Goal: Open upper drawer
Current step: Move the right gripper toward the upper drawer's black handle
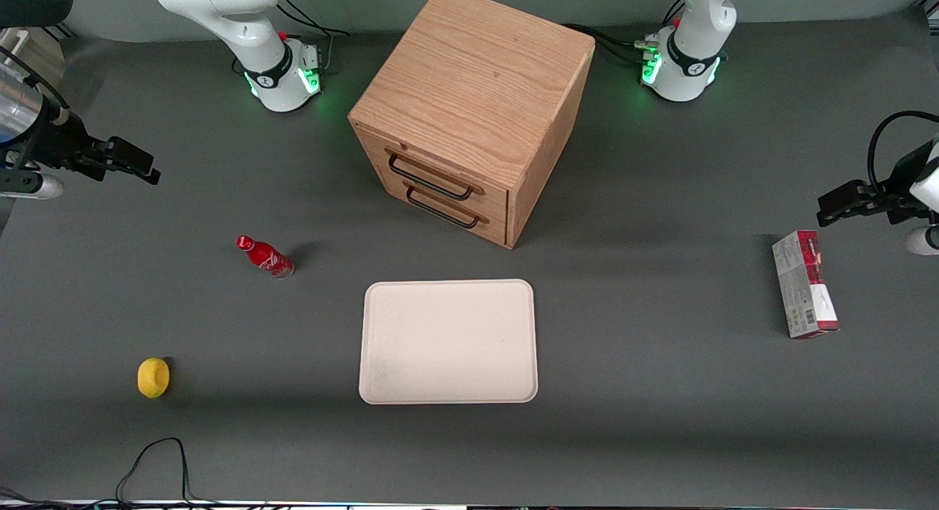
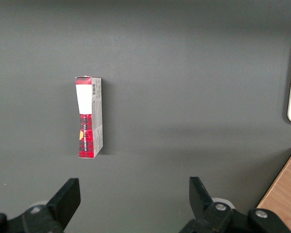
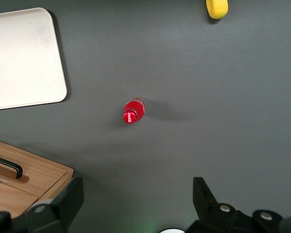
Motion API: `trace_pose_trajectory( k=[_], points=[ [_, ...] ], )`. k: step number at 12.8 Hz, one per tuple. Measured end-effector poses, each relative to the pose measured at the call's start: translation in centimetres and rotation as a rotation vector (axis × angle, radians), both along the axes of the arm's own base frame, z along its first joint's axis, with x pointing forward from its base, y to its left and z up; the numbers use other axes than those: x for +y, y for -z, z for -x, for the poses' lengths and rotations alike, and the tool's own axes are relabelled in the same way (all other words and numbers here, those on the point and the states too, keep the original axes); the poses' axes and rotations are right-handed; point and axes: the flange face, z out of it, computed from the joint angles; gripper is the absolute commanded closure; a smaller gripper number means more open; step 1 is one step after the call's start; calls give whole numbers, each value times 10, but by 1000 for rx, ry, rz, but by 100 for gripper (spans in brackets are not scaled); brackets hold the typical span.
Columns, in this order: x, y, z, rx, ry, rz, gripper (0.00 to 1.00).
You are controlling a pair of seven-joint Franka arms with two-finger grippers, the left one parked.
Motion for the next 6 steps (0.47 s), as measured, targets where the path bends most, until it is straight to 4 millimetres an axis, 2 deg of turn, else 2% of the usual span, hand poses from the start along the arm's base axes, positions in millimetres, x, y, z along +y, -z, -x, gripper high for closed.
trace_pose_trajectory(
  k=[4,6],
  points=[
    [3,-11,-5,-24,-5,1,0],
    [17,-17,-19,-42,-33,-2,0]
  ],
)
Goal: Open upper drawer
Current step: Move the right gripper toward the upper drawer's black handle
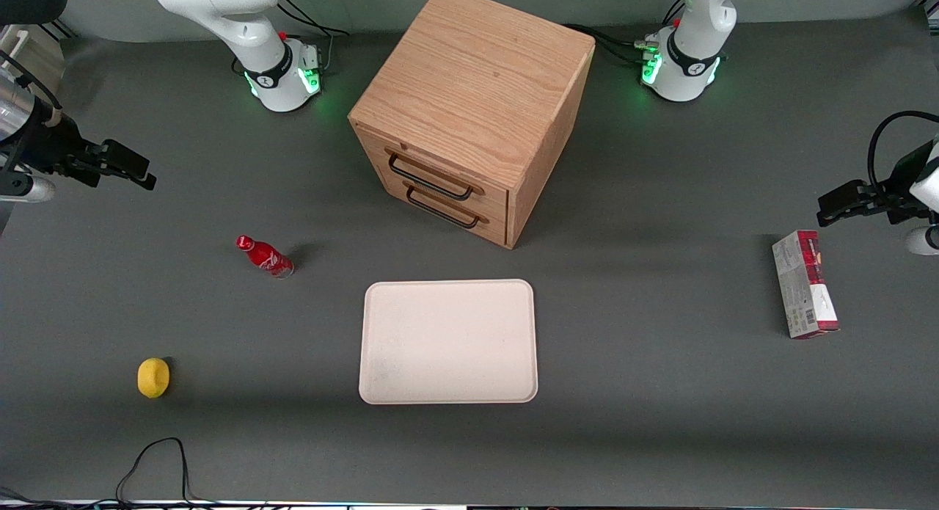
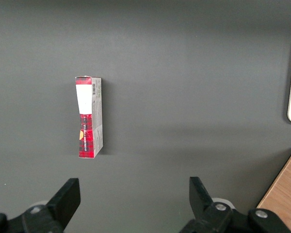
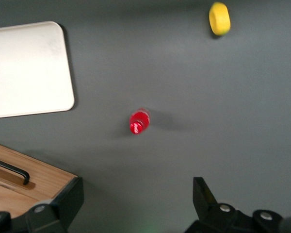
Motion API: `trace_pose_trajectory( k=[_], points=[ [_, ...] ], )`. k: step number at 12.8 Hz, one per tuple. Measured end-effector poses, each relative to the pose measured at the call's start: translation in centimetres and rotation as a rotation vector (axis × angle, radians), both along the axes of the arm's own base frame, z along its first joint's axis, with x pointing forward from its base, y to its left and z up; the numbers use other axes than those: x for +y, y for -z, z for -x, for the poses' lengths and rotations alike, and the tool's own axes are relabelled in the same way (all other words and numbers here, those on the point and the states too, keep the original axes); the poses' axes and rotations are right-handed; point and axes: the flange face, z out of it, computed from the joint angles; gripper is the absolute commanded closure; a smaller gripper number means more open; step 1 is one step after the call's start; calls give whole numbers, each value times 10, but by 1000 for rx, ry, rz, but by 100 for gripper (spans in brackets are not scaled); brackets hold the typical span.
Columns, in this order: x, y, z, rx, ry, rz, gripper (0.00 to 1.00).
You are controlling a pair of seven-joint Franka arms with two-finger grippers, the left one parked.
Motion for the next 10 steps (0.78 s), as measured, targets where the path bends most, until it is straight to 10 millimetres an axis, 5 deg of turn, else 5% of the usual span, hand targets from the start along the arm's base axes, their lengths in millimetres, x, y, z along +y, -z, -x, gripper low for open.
trace_pose_trajectory(
  k=[2,4,6,10],
  points=[
    [50,-4,-14,4,-102,-3,0],
    [132,-4,-14,27,-279,-12,0],
    [199,2,-4,43,-461,-30,0],
    [292,-1,36,41,-697,-61,0]
  ],
)
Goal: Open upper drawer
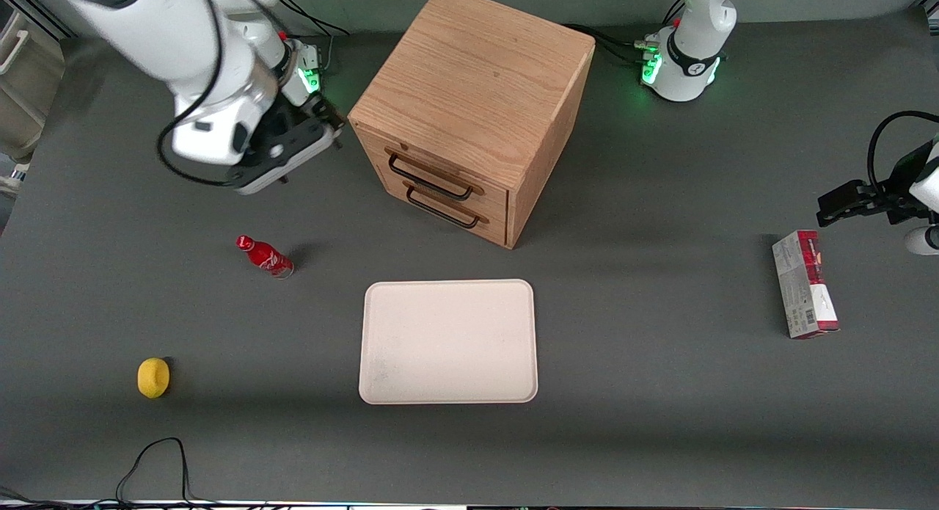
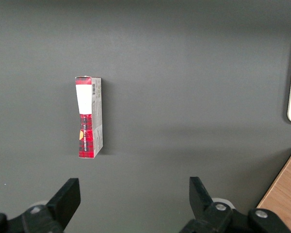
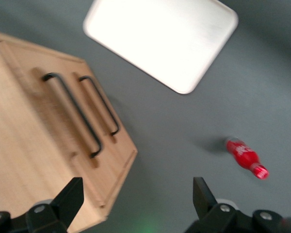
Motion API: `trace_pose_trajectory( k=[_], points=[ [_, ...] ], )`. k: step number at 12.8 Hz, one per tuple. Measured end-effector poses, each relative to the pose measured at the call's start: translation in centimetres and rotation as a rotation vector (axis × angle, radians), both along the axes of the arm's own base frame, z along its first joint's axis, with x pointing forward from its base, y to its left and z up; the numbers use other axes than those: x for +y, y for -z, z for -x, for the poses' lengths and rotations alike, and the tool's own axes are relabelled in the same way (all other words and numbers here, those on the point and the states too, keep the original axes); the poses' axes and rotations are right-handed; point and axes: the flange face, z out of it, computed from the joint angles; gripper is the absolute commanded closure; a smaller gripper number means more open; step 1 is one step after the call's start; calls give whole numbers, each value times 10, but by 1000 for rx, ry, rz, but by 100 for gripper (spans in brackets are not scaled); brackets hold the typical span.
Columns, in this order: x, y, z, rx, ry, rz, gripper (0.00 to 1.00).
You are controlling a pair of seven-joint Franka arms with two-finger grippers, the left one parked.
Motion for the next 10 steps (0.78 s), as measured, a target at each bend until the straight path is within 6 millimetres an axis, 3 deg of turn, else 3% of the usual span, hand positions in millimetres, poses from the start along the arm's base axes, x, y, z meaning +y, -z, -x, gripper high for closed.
trace_pose_trajectory(
  k=[2,4,10],
  points=[
    [26,-3,18,0,-66,-9,0],
    [42,6,25,22,-110,-13,0],
    [60,110,-11,230,-205,-58,0]
  ],
)
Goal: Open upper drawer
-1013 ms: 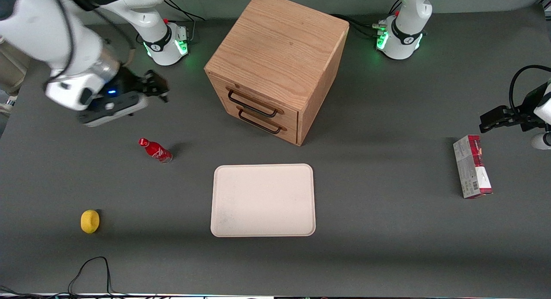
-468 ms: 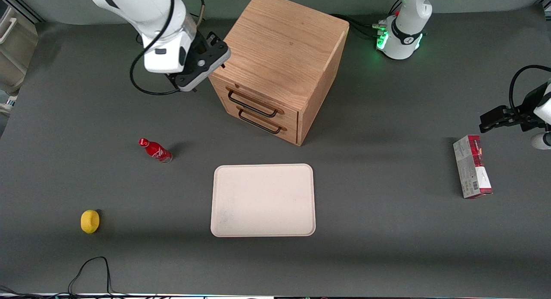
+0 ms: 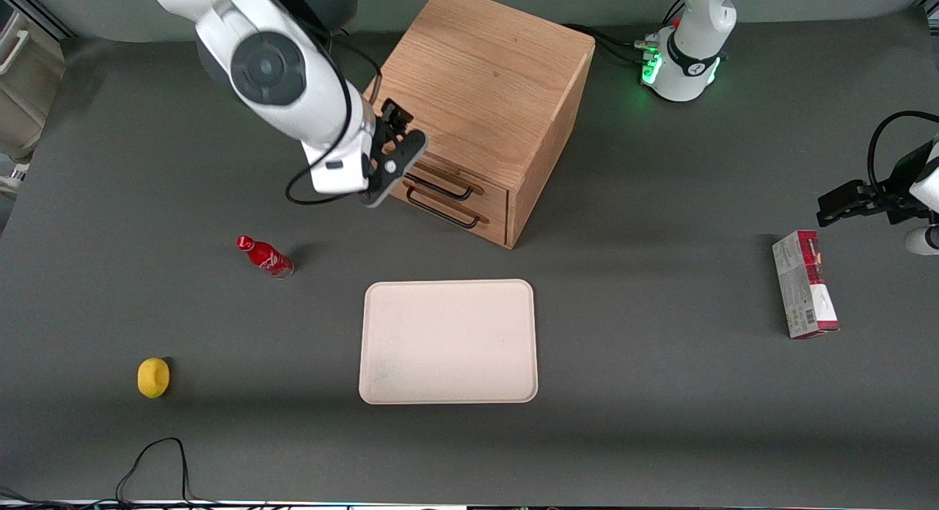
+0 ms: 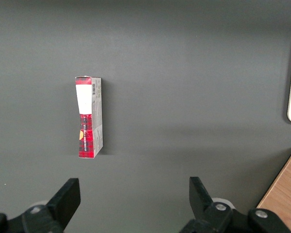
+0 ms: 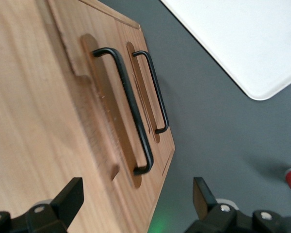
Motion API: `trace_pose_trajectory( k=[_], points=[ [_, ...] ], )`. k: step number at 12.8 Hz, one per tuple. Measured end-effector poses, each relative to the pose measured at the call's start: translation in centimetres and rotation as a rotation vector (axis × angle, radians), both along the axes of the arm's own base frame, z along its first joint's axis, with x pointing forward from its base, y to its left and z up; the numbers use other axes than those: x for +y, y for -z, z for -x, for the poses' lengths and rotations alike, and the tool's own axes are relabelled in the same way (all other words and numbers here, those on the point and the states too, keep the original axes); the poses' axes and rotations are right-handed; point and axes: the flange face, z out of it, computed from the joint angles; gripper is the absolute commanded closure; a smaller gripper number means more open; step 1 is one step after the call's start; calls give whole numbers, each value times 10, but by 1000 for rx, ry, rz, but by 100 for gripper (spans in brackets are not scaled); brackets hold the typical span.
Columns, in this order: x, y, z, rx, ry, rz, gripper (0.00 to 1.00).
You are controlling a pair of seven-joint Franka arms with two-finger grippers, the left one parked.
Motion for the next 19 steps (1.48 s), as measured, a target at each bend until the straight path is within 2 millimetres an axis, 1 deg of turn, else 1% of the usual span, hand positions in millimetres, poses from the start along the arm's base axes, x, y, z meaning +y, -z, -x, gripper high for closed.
trace_pose_trajectory(
  k=[3,5,9,15,17,19],
  points=[
    [9,36,-9,40,-31,-28,0],
    [14,54,-11,38,-33,-44,0],
    [17,71,-10,8,-39,-39,0],
    [20,104,-6,-53,-51,-28,0],
    [20,110,-5,-66,-59,-23,0],
    [21,111,-5,-78,-69,-14,0]
  ],
)
